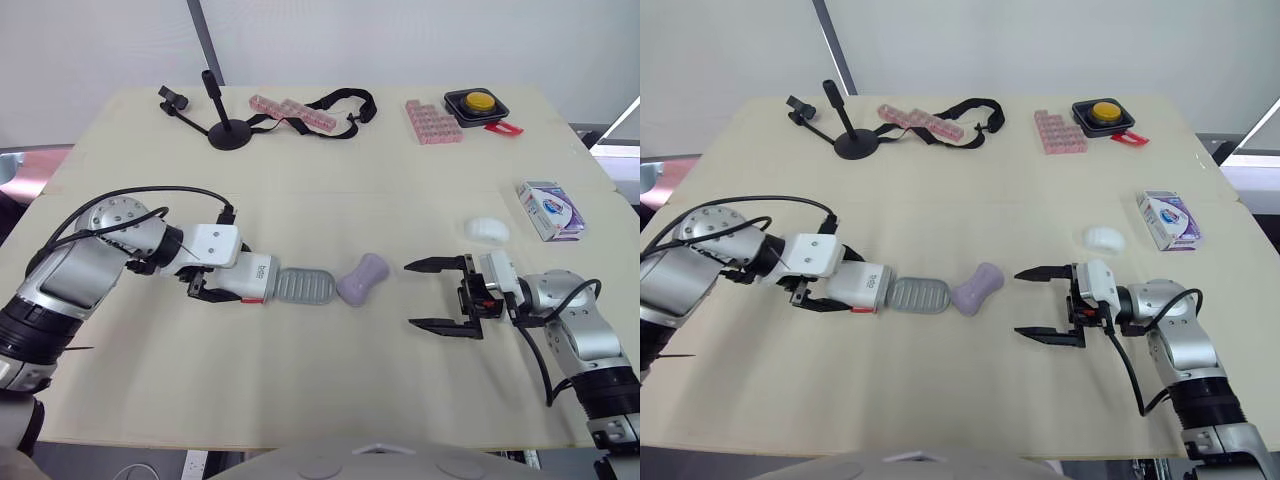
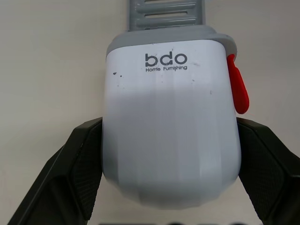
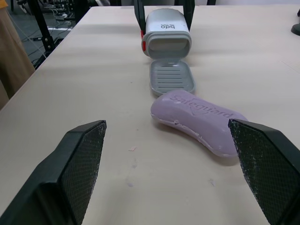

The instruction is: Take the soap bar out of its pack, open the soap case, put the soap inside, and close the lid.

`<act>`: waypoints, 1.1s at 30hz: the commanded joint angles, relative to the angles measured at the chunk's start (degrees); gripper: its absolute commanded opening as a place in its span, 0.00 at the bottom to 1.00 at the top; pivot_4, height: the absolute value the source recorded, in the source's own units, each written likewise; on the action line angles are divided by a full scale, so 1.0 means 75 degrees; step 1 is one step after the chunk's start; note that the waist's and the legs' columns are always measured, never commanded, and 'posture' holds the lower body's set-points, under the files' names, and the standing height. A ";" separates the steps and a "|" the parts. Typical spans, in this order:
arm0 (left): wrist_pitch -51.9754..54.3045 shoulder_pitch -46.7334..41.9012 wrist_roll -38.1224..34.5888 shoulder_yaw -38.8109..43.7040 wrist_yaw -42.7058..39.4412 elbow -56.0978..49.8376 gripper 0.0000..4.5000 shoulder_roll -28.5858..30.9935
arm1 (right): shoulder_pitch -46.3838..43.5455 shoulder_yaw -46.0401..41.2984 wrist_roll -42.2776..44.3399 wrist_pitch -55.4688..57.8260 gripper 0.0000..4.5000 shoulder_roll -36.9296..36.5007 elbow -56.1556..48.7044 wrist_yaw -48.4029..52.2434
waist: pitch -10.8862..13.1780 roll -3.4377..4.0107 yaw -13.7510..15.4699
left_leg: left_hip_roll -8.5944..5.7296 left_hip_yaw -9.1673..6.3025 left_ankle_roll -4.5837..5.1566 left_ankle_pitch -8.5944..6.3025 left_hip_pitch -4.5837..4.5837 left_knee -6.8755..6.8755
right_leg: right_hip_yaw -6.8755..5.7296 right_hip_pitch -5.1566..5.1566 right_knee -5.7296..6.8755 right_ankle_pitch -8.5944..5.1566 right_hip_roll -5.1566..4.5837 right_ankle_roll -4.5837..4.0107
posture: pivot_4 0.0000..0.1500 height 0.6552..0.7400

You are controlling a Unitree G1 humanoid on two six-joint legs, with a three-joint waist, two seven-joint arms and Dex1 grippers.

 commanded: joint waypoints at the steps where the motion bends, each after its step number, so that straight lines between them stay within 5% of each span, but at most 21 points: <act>1: -0.0403 0.0299 -0.0338 0.0583 0.0081 0.0125 0.77 0.0057 | -0.0159 -0.0222 0.0238 0.0136 0.99 -0.0083 -0.0046 0.0032 | 0.0000 0.0000 0.0005 | 0.0000 0.0000 0.0000 0.0000 0.0000 0.0000 | -0.0001 0.0000 -0.0002 0.0000 0.0000 0.0000 | 1.00 0.64; 21: -0.1483 0.0384 -0.0150 0.0439 0.0107 0.1127 0.77 -0.0228 | -0.0137 -0.0243 0.0152 0.0222 0.99 -0.0239 -0.0029 0.0108 | 0.0000 0.0000 0.0006 | 0.0000 -0.0001 0.0001 0.0000 0.0001 0.0000 | -0.0006 0.0000 0.0011 0.0000 -0.0002 0.0000 | 1.00 0.64; 23: -0.1567 0.0330 -0.0139 0.0420 0.0089 0.1206 1.00 -0.0264 | -0.0127 -0.0242 0.0152 0.0233 1.00 -0.0250 -0.0040 0.0090 | 0.0000 0.0000 0.0003 | 0.0000 -0.0001 0.0001 0.0000 0.0001 0.0000 | -0.0006 0.0000 0.0011 0.0000 -0.0002 0.0000 | 1.00 0.64; 33: -0.1731 0.0227 -0.0366 0.0584 -0.0162 0.1316 1.00 -0.0250 | -0.0157 -0.0253 0.0160 0.0286 1.00 -0.0317 -0.0032 0.0078 | 0.0000 0.0000 0.0004 | 0.0000 0.0000 0.0001 0.0000 0.0001 0.0000 | -0.0005 0.0000 0.0011 0.0000 -0.0003 0.0000 | 1.00 0.64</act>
